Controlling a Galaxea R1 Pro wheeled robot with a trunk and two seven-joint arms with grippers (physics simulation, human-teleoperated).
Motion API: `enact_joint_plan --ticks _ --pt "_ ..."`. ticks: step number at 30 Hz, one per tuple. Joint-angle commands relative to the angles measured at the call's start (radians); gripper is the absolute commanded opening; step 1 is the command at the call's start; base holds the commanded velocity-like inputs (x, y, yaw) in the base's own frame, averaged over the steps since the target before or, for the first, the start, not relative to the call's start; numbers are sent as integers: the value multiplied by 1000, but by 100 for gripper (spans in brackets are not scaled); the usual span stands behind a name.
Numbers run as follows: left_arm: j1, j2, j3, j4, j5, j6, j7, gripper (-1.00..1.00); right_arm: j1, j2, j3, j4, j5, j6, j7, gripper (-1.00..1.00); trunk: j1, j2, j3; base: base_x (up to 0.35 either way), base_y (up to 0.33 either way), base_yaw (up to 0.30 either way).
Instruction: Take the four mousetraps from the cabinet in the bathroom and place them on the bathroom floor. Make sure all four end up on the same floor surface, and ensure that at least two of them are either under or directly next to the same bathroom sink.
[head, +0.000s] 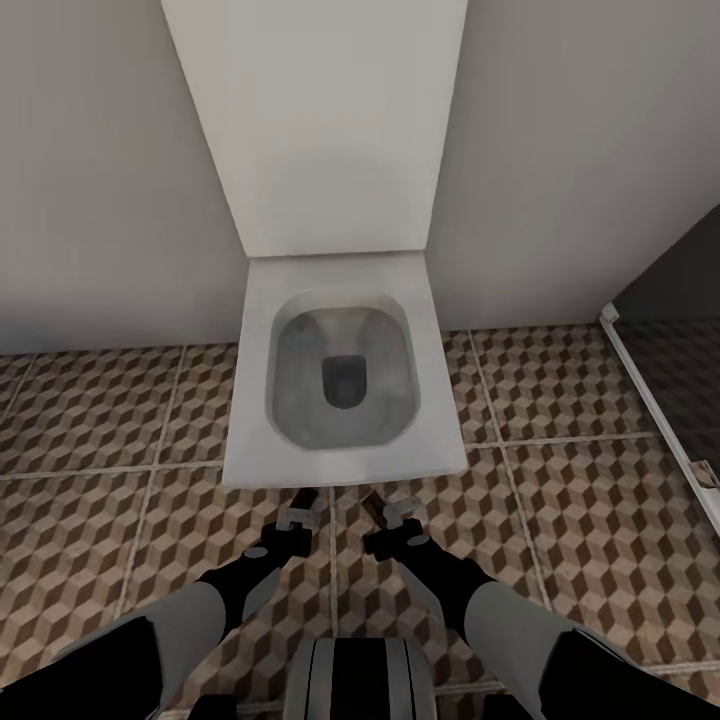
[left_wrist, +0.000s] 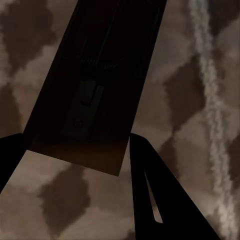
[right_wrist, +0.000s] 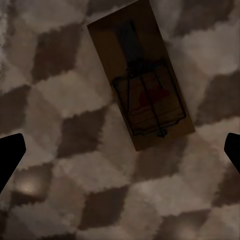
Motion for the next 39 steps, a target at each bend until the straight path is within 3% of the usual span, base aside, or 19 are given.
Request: enact_joint_plan --ticks 1,7,8,32,39 --pt "0 0 -9 -1 2 -2 7 -100 -1 0 8 -2 -7 5 -7 100 0 0 0 0 0 0" --pt "0 0 -9 -1 2 -2 7 -100 -1 -1 8 -2 -7 5 -7 100 0 0 0 0 0 0" --pt "0 0 -9 -1 2 -2 7 100 -1 -1 8 -2 -8 5 -7 100 0 0 0 0 0 0" --pt "3 0 -9 -1 2 -2 7 100 -1 -1 8 -2 -8 5 -7 100 0 0 0 -2 0 0" --pt "3 0 -9 -1 2 -2 7 100 -1 -1 8 -3 -8 5 -7 100 0 0 0 -192 0 0"
